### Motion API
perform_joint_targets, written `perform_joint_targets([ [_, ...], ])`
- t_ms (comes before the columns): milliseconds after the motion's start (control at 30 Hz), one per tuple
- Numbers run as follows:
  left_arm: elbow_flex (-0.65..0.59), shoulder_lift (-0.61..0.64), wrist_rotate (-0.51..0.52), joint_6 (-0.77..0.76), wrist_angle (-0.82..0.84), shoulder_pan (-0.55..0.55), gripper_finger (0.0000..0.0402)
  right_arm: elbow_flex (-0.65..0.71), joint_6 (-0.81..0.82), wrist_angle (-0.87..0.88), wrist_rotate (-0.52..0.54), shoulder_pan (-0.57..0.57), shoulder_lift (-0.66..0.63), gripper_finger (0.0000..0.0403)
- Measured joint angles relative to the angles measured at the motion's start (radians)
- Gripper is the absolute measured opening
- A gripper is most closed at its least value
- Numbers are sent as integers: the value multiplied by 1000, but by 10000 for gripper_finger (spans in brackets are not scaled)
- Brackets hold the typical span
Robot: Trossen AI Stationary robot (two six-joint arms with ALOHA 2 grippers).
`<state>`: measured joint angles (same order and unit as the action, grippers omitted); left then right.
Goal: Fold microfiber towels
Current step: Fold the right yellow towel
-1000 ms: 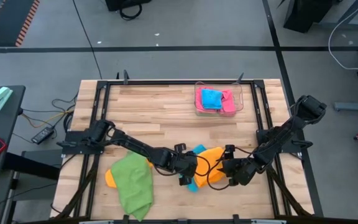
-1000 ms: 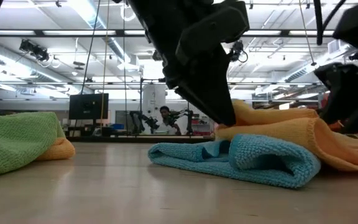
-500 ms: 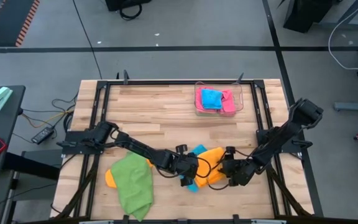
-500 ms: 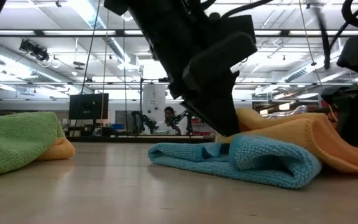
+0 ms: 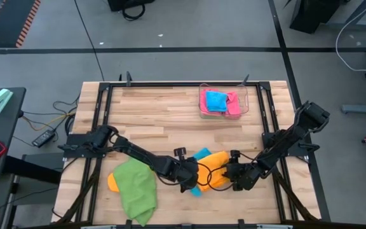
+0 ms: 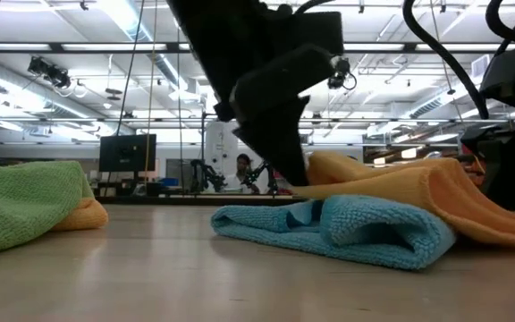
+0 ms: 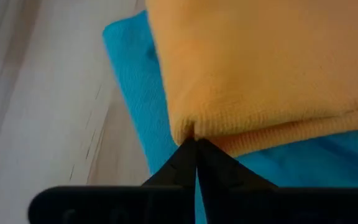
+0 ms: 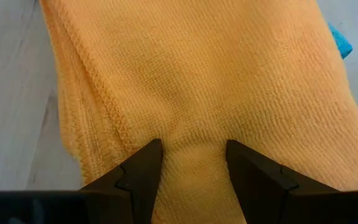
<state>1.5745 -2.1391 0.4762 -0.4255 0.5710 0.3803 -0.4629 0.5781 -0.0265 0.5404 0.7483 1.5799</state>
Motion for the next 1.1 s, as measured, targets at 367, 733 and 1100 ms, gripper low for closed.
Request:
perform_joint_targets([
  [367, 0, 28, -5, -38, 108, 23, 27, 1, 6, -1, -6, 0, 0, 193],
  [733, -1, 36, 25, -39, 13, 45, 168, 3, 17, -4, -5, 0, 1, 193],
  [1100, -2, -34, 45, -27, -92, 14, 223, 4, 20, -6, -5, 1, 1, 193],
])
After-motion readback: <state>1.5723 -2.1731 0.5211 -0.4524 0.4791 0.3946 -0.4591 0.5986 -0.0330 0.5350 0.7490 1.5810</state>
